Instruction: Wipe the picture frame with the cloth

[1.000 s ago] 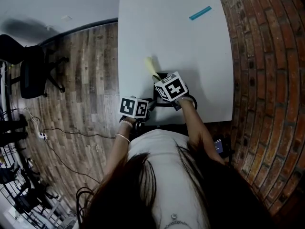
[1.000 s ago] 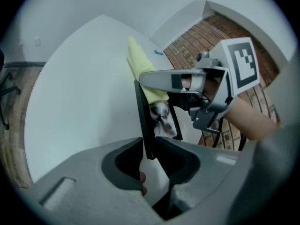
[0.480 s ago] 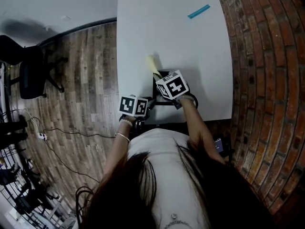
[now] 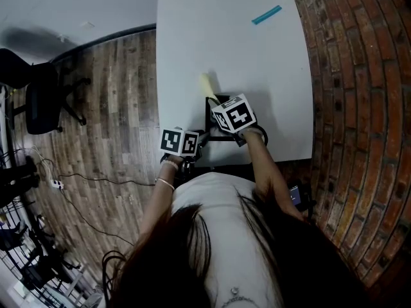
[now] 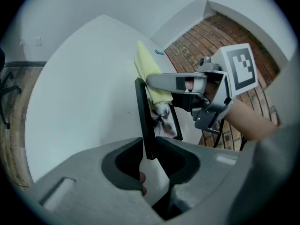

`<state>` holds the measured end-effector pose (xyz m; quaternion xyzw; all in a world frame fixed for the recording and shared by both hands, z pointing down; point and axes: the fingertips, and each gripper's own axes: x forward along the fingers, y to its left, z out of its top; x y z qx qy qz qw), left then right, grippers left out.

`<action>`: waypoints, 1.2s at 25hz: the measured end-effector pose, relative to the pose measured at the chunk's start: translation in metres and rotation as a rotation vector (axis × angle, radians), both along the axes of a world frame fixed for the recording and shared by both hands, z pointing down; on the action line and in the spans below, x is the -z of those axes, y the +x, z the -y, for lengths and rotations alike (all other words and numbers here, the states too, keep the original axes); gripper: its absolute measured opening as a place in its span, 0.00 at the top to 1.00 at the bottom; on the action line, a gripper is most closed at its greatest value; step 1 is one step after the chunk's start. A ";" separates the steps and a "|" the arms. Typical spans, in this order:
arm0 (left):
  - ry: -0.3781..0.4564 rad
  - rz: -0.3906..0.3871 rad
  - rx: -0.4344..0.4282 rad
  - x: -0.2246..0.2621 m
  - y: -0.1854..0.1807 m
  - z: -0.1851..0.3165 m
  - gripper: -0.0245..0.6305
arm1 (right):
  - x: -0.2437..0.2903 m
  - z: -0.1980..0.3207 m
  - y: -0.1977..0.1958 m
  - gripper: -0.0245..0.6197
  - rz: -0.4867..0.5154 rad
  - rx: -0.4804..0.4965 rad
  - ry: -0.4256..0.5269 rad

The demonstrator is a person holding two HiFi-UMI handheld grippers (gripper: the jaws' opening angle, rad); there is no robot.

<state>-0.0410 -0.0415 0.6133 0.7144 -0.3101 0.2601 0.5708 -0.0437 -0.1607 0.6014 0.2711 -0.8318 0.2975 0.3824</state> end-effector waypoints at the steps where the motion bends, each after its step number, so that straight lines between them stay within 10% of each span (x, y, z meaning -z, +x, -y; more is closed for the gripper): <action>1: 0.000 0.000 0.000 0.000 0.000 0.000 0.82 | 0.000 0.000 0.001 0.91 0.001 -0.003 0.000; 30: 0.008 -0.002 -0.001 0.000 0.000 -0.001 0.82 | 0.001 0.002 0.021 0.91 0.003 -0.075 -0.003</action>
